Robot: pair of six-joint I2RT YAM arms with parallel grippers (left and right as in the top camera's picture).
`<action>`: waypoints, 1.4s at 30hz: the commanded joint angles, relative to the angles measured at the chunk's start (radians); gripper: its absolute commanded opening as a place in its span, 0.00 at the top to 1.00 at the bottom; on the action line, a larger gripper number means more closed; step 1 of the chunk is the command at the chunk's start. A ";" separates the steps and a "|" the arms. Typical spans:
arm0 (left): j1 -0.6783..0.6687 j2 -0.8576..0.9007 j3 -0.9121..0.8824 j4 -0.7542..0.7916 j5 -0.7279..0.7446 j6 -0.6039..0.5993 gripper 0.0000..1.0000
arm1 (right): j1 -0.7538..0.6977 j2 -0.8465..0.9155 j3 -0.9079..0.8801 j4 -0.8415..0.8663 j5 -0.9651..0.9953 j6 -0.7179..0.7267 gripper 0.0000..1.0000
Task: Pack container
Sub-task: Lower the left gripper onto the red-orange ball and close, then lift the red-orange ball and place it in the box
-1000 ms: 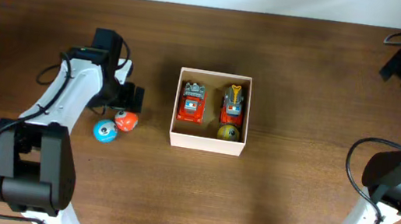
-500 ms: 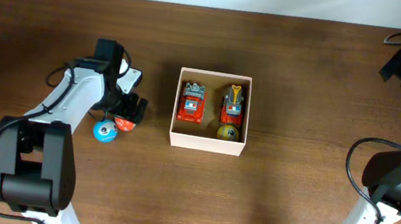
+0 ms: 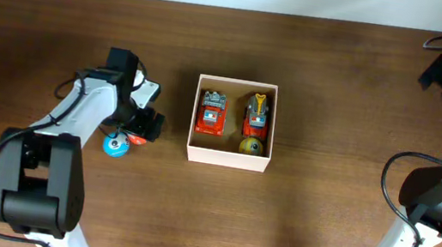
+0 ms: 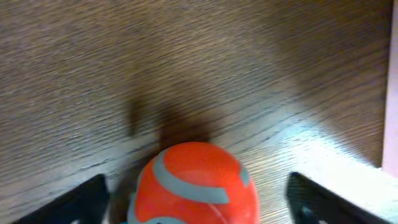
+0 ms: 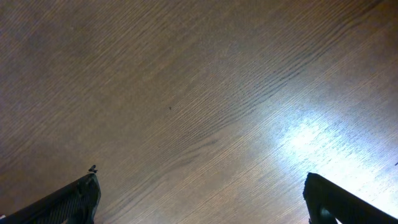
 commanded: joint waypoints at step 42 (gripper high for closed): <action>-0.011 0.009 0.191 -0.063 0.046 -0.075 0.53 | 0.005 -0.040 0.019 0.001 0.002 0.002 0.01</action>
